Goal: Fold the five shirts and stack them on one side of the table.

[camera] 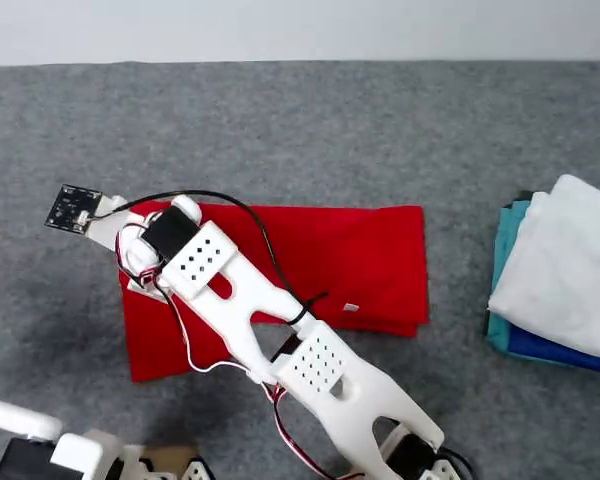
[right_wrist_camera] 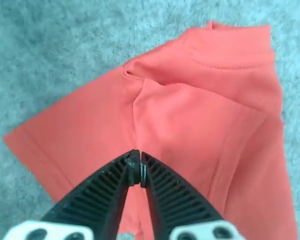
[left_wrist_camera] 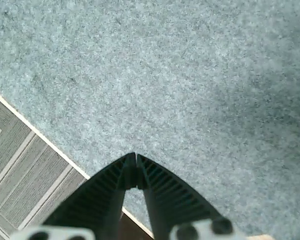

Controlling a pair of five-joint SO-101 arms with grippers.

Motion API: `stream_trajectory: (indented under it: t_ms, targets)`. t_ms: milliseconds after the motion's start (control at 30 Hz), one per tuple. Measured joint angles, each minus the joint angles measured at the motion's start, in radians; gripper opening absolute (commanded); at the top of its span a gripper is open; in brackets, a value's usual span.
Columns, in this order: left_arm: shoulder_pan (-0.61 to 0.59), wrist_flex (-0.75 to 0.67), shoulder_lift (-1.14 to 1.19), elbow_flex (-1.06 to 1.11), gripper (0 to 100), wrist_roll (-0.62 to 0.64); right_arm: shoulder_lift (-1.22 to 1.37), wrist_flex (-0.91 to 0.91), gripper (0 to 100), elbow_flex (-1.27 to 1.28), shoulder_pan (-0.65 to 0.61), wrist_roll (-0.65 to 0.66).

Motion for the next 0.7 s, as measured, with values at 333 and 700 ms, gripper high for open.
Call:
stream_trajectory:
  t_ms: [333, 700]
  targets:
    - [0.000, 0.000, 0.000, 0.000, 1, 0.000, -0.281, 0.000, 8.7, 0.551, -0.086, 0.015]
    - [0.000, 0.000, 0.000, 0.000, 1, 0.000, -0.209, -0.006, 30.7, 0.612, -0.258, 0.026]
